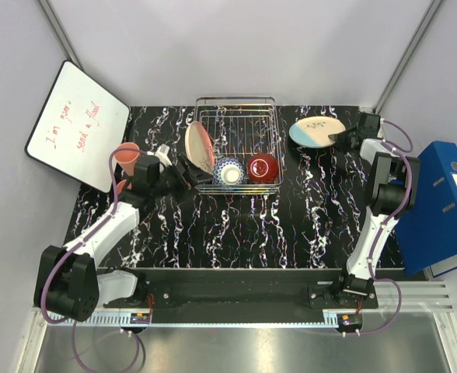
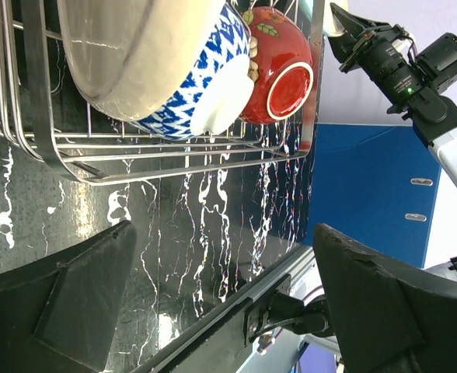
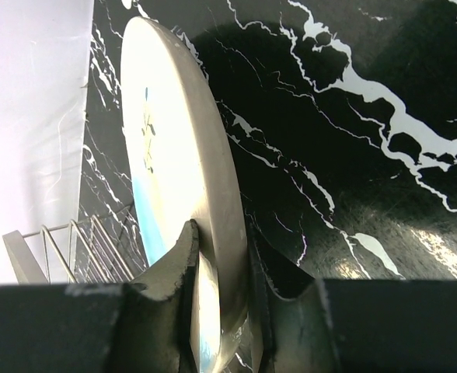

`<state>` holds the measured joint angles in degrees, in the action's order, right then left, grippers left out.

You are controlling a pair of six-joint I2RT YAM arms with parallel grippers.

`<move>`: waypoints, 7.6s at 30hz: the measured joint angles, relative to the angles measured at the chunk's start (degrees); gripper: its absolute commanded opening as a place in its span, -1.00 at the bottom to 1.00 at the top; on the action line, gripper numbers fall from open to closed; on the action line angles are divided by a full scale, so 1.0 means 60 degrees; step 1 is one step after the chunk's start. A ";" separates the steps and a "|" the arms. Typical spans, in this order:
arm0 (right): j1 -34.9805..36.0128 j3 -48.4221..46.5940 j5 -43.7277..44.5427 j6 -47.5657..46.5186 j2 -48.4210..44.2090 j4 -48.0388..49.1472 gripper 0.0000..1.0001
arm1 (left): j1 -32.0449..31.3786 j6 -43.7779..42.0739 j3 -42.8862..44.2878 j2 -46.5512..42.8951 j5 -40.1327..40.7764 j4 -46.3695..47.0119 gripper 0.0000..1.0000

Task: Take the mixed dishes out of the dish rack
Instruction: Place the plate at the center of the board, then pick up the plate from the dish rack, then place the plate at the center of the board.

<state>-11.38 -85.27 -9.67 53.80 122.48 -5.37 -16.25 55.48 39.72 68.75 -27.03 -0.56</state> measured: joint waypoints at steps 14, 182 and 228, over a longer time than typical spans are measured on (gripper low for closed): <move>0.0007 0.0423 -0.0022 -0.0342 -0.0051 -0.1271 -0.27 | -0.0244 0.0000 0.0000 -0.0004 -0.0015 -0.0102 0.97; 0.4404 0.5337 -0.4900 0.0321 -0.7858 0.3388 -1.00 | 0.0463 0.1319 0.7257 0.4619 -0.3115 0.1789 0.91; 0.0259 0.2127 0.0080 -0.0066 -0.2860 0.1359 -1.00 | 0.1421 0.0419 0.0477 -0.0951 -0.0878 0.0084 0.89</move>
<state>-9.82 -72.51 -9.19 53.41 105.32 2.79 -7.73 58.00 42.59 63.05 -32.29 -0.05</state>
